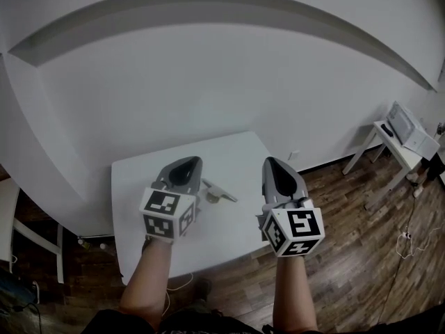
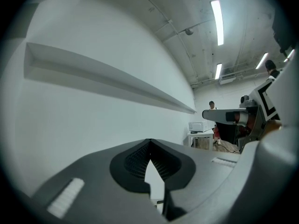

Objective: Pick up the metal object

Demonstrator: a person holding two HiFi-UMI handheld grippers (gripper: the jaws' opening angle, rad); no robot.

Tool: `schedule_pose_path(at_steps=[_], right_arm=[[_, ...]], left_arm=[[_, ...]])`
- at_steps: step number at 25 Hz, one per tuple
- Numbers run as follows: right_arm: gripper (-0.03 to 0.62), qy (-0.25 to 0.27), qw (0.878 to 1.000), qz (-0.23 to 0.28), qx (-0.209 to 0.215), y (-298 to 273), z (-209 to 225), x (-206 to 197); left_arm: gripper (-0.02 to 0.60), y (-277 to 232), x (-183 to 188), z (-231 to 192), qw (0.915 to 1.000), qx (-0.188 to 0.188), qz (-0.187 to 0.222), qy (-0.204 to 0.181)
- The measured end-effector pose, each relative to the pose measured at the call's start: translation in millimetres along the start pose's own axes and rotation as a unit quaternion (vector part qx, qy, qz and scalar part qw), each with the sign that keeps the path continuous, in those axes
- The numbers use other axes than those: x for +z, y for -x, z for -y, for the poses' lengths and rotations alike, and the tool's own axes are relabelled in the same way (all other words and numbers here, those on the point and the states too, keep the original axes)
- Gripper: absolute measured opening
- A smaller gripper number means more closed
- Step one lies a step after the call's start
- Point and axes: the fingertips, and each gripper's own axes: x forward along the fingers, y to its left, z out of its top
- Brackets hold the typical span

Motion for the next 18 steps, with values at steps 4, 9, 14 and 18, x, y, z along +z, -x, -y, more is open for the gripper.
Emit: schedule_pose_path(at_steps=[4,9,14,18], right_arm=[[0.011,0.003,1.000,0.006,-0.009,-19,14,1],[0.009,0.001,1.000,0.003,-0.011,-39,22,-3],[0.011,-0.005,1.000,-0.008,-0.012,-53,25,-15],[0.011,-0.009,1.000,-0.015,-0.018,-58,32,-24]], left_arm=[[-0.003,-24,-3,-5,1.0000,-0.009,-0.003,-0.003],[-0.003,-43,-8,-15,0.9999,-0.012,-0.009,0.000],[-0.003,-63,-30,-17,0.9989,-0.029,-0.037,-0.006],[-0.003,-77,-62,-15,0.9969,-0.042,-0.065,-0.011]])
